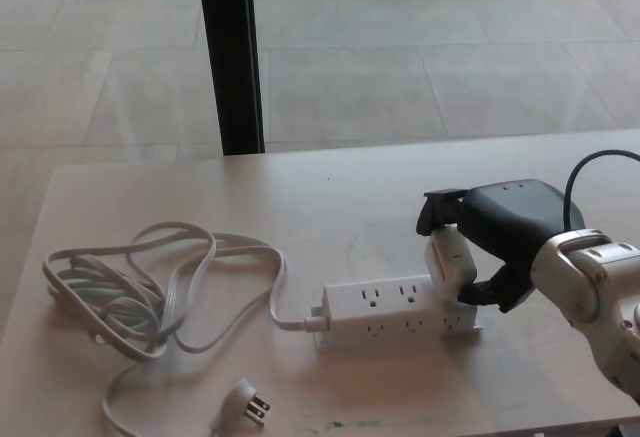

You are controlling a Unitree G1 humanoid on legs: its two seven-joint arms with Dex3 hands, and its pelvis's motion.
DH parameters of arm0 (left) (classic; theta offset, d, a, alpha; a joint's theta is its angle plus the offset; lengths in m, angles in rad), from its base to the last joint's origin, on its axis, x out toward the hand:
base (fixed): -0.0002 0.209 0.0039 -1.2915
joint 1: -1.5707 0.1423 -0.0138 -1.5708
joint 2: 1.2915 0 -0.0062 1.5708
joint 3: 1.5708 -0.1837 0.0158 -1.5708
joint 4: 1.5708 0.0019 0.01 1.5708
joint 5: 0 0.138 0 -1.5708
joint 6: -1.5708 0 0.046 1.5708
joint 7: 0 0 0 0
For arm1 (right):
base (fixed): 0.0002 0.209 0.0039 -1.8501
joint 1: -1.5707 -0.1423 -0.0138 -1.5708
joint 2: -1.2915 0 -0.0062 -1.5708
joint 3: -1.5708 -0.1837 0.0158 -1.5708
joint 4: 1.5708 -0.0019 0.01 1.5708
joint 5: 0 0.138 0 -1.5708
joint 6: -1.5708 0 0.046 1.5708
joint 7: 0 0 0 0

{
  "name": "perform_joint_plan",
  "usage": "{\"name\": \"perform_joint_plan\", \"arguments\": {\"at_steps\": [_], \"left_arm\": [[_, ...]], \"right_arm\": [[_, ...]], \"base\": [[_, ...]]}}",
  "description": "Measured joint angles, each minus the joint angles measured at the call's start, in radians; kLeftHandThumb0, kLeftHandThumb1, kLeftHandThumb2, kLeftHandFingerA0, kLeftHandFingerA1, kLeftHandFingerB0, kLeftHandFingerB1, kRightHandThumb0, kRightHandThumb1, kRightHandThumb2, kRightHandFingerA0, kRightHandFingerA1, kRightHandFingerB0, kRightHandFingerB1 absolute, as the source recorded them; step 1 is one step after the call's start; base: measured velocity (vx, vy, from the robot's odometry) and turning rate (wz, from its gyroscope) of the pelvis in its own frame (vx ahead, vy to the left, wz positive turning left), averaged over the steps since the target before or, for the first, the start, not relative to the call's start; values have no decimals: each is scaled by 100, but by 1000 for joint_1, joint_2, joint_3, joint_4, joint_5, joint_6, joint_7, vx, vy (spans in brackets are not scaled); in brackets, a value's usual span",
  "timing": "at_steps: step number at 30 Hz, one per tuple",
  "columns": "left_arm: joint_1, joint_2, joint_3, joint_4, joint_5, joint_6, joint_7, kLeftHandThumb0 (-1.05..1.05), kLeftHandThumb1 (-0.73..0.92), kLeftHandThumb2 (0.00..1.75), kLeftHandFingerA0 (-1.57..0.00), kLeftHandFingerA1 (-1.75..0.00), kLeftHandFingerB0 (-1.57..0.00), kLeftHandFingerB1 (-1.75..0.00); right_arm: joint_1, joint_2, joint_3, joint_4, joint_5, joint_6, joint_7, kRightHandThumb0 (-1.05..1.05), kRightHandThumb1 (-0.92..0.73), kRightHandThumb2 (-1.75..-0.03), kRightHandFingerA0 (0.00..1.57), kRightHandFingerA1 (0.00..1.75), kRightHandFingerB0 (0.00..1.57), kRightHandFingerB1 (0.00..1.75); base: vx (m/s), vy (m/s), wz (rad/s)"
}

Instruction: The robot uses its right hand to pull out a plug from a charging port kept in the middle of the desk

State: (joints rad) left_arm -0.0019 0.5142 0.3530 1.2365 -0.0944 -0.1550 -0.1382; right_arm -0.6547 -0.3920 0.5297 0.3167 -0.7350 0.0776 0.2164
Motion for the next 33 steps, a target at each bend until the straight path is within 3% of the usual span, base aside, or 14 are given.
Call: {"name": "perform_joint_plan", "arguments": {"at_steps": [1, 2, 3, 4, 6, 8, 9, 10, 13, 17, 18, 24, 30, 33], "left_arm": [[0, 0, 1, 0, -1, 0, 0, -81, 92, 71, -72, -56, -47, -42], [1, -1, 1, 0, -1, -1, 0, -82, 92, 71, -71, -55, -49, -42], [3, -2, 2, 0, -2, -4, 0, -82, 92, 72, -70, -54, -48, -42], [4, -3, 2, 0, -2, -7, 0, -89, 76, 91, -66, -59, -44, -48], [7, -5, 2, -1, -2, -15, 1, -83, 92, 73, -65, -51, -48, -42], [8, -5, 2, -1, -2, -18, 1, -83, 92, 74, -69, -57, -48, -43], [9, -6, 3, -3, -3, -22, 1, -83, 92, 75, -70, -57, -48, -42], [11, -6, 4, -4, -3, -25, 1, -83, 92, 75, -70, -56, -49, -43], [12, -7, 5, -5, -4, -32, 3, -86, 92, 73, -67, -53, -50, -43], [13, -8, 9, -10, -6, -35, 6, -85, 92, 78, -68, -54, -47, -41], [13, -8, 9, -12, -6, -36, 6, -85, 92, 78, -66, -53, -47, -41], [16, -8, 15, -13, -7, -40, 5, -86, 92, 77, -68, -55, -47, -41], [15, -8, 20, -14, -9, -41, 3, -87, 92, 77, -67, -54, -48, -41], [15, -8, 23, -14, -9, -42, 0, -88, 92, 77, -63, -53, -49, -43]], "right_arm": [[3, 0, -3, -2, 0, 2, -2, -26, -59, -74, 89, 169, 83, 98], [6, 1, -7, -3, 0, 3, -5, -29, -61, -72, 87, 167, 83, 84], [9, 1, -11, -4, 0, 4, -7, -28, -59, -71, 88, 168, 83, 96], [10, 2, -14, -4, 0, 6, -8, -29, -59, -72, 87, 170, 83, 99], [12, 8, -21, -1, 0, 9, -12, -29, -57, -73, 87, 169, 85, 98], [13, 14, -28, 4, 1, 11, -14, -28, -56, -80, 89, 175, 81, 126], [13, 17, -32, 7, 2, 11, -17, -33, -44, -99, 117, 129, 87, 99], [15, 19, -36, 7, 2, 11, -21, -27, -50, -87, 91, 172, 85, 118], [19, 32, -54, 15, 6, 12, -31, -26, -50, -87, 88, 174, 81, 134], [17, 34, -73, 20, 10, 8, -33, -28, -52, -74, 87, 173, 85, 98], [14, 34, -75, 23, 10, 6, -33, -31, -60, -65, 87, 171, 82, 72], [-46, 25, -99, 31, 8, 8, -21, -31, -53, -62, 92, 169, 90, 76], [-126, -18, -130, 8, 9, -6, -13, -25, -40, -94, 96, 174, 96, 83], [-126, -39, -146, -23, 13, -17, -6, -25, -48, -73, 94, 169, 92, 73]], "base": [[0, 0, 0], [0, 0, 0], [0, 0, 0], [0, 0, 0], [0, 0, 0], [0, 0, 0], [0, 0, 0], [0, 0, 0], [0, 0, 0], [0, 0, 0], [0, 0, 0], [0, 0, 0], [0, 0, 0], [0, 0, 0]]}}
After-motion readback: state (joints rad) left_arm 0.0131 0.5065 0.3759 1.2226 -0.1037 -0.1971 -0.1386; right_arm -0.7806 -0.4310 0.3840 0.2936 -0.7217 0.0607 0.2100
